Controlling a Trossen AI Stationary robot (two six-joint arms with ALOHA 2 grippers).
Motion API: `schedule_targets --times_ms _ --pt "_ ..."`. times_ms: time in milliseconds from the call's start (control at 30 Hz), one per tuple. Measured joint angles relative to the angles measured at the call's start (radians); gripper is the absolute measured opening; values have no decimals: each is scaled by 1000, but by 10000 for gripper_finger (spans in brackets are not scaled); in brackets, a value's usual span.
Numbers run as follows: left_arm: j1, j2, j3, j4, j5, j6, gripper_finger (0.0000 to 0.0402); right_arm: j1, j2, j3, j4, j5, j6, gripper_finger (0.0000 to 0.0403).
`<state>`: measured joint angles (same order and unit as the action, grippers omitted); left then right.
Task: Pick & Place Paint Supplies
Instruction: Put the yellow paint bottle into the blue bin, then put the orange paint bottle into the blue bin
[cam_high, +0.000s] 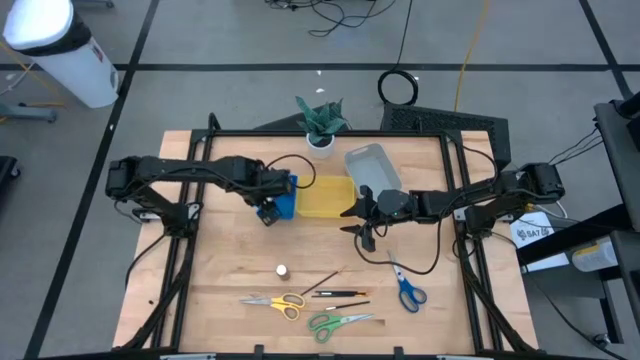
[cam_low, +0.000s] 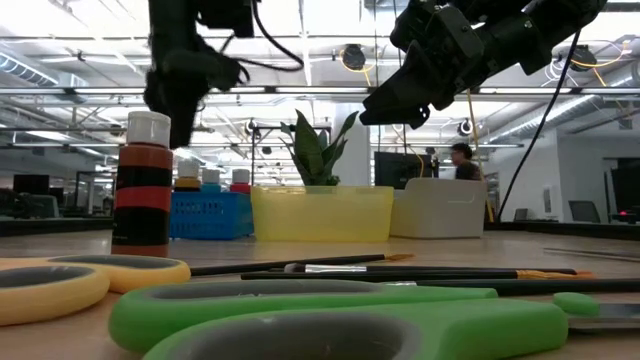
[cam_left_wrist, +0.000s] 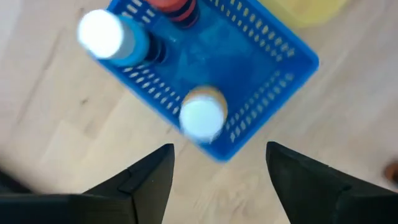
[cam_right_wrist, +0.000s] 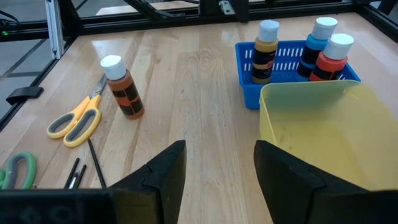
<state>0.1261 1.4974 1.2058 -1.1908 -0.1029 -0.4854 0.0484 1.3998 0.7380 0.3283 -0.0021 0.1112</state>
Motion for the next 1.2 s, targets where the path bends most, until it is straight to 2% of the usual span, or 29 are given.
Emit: schedule_targets --times_ms 100,267,367,467,667,800,867,933,1000,1200 --pt "0 -31 40 -105 -2 34 260 0 0 0 -2 0 0 175" --pt "0 -105 105 -248 -29 -55 255 0 0 0 -3 0 0 177" --pt "-11 -176 102 -278 -123 -117 255 0 0 0 -3 0 5 174" --pt "-64 -266 43 -217 -247 -107 253 3 1 0 -3 -2 24 172" --pt "-221 -532 -221 163 -368 -71 261 49 4 0 20 -2 26 174" --pt "-313 -719 -456 469 -406 -31 268 105 58 0 151 1 11 176" --pt "-345 -791 -560 623 -387 -3 268 136 104 0 262 0 -19 175" --pt "-368 -837 -647 758 -347 28 269 159 159 2 376 -1 -47 173" --pt "-385 -871 -714 866 -316 61 269 174 212 28 416 1 -62 172" --pt "-404 -886 -821 1104 -308 135 269 175 348 211 290 1 -96 199"
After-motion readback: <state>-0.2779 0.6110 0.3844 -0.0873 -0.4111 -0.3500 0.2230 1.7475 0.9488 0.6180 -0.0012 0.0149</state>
